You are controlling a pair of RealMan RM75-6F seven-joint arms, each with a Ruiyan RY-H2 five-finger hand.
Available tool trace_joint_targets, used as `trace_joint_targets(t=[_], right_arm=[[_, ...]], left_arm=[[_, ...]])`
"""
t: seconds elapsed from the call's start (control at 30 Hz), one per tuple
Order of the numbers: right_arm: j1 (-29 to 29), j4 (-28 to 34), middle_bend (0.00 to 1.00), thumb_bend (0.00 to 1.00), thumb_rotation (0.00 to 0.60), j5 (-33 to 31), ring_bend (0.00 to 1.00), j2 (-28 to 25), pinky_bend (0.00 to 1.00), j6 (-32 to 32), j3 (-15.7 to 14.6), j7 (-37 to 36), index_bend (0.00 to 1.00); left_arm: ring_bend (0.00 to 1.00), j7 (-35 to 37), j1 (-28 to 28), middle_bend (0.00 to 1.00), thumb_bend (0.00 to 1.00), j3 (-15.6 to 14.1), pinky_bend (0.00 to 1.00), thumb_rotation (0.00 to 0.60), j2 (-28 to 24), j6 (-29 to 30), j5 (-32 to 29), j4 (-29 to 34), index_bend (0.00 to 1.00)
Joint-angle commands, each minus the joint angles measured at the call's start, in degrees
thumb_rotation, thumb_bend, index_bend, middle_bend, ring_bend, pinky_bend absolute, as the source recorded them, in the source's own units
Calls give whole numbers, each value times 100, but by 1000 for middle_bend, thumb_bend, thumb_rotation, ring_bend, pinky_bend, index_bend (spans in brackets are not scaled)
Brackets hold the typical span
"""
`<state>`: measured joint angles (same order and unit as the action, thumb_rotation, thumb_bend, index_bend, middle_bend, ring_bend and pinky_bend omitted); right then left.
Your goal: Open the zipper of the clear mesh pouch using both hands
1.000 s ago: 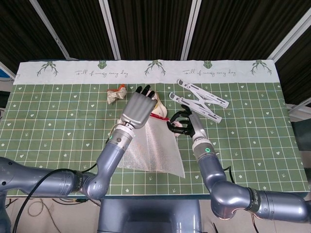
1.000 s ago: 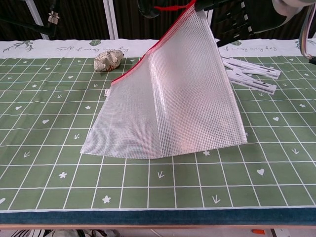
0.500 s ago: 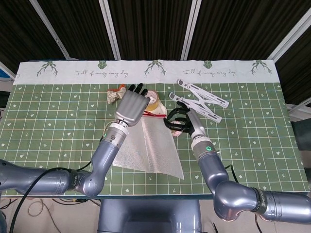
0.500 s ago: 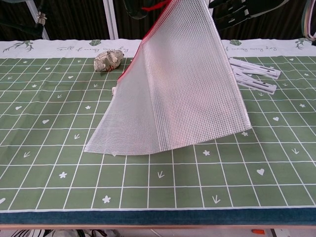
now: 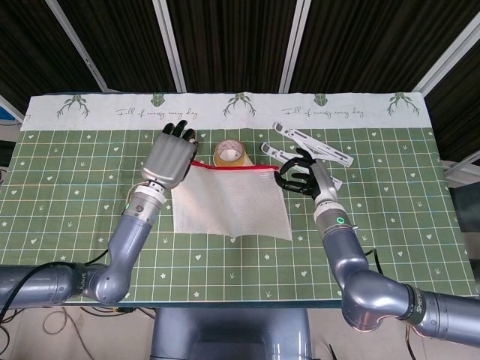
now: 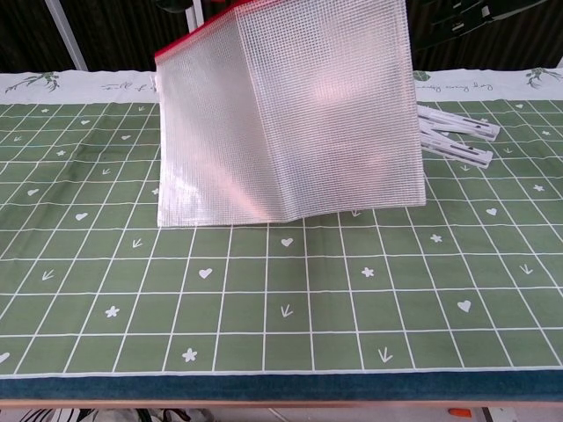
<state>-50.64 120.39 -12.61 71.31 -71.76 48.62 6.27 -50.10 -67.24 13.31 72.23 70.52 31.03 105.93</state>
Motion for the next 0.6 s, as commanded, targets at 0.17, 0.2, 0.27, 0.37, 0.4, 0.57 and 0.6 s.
trace_joint_targets(t=[0.17, 0.2, 0.27, 0.37, 0.4, 0.57, 0.6], right_arm=[[61, -81, 76, 524, 600, 5, 0, -78, 198, 35, -109, -54, 670], [70, -97, 76, 524, 600, 7, 0, -91, 198, 30, -130, -53, 670], [84, -123, 76, 524, 600, 16, 0, -109, 198, 39, -164, -60, 670], [102, -152, 76, 526, 600, 45, 0, -138, 198, 42, -207, -67, 670], [104, -165, 76, 527, 600, 55, 0, -144, 198, 50, -221, -68, 670], [136, -229, 76, 528, 600, 103, 0, -188, 198, 73, -279, -80, 670], [144, -247, 76, 528, 600, 120, 0, -197, 198, 83, -291, -83, 670]], left_arm=[[117, 302, 357, 287, 423, -128, 226, 600, -385, -29, 167, 170, 613], [117, 328, 400, 287, 423, -152, 226, 600, -435, -37, 207, 193, 613], [117, 383, 477, 287, 423, -188, 226, 600, -525, -57, 282, 237, 613], [117, 487, 598, 288, 423, -228, 226, 600, -659, -73, 406, 309, 613], [117, 515, 633, 288, 423, -241, 226, 600, -699, -82, 448, 327, 613], [117, 645, 789, 290, 423, -302, 226, 600, -871, -144, 605, 354, 613], [117, 673, 825, 290, 423, -314, 226, 600, -904, -155, 623, 351, 613]])
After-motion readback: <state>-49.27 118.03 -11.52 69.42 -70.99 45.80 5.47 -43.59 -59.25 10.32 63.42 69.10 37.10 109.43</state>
